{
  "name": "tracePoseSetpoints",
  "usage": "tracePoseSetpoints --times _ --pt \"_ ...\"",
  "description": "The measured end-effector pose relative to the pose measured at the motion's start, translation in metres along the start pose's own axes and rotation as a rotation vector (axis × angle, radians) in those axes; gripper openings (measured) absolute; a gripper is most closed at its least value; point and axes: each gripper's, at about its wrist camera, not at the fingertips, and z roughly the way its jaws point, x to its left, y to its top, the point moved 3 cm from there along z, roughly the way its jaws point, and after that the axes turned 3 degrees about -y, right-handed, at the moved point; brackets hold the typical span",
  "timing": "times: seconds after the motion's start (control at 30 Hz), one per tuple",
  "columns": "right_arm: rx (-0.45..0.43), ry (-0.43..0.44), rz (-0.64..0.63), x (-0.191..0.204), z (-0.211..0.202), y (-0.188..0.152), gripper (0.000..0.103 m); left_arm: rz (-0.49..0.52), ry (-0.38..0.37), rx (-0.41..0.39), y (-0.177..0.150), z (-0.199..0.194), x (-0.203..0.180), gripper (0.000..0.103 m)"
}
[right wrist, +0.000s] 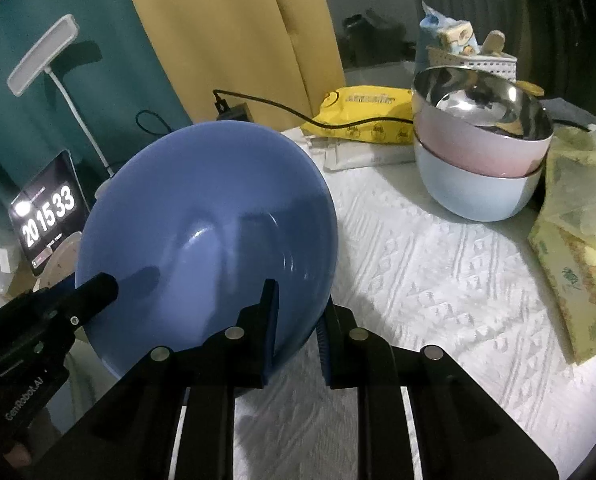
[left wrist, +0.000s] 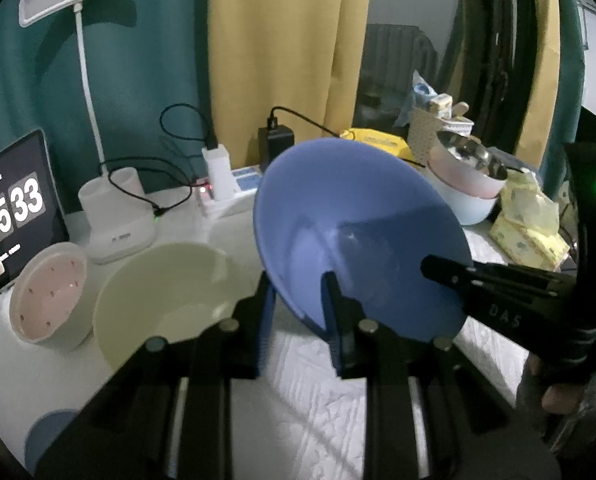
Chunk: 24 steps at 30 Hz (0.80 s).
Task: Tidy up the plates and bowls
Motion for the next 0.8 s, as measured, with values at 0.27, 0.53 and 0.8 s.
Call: tracePoseSetpoints --times 0.27,0.53,0.8 --pt "-0.009 -0.001 0.01 -0.001 -0.023 -0.006 0.019 0.001 -0.022 -0.016 -0.004 -0.022 -0.004 0.024" --pt "-0.024 -0.005 0.01 0.004 -0.048 -0.016 0.019 0.001 -0.035 -0.035 -0.012 -0.047 -0.007 0.024" --pt "-0.02 -0.003 0.013 0.008 -0.072 -0.036 0.019 -0.004 -0.053 -0.035 -0.033 -0.071 -0.012 0.024"
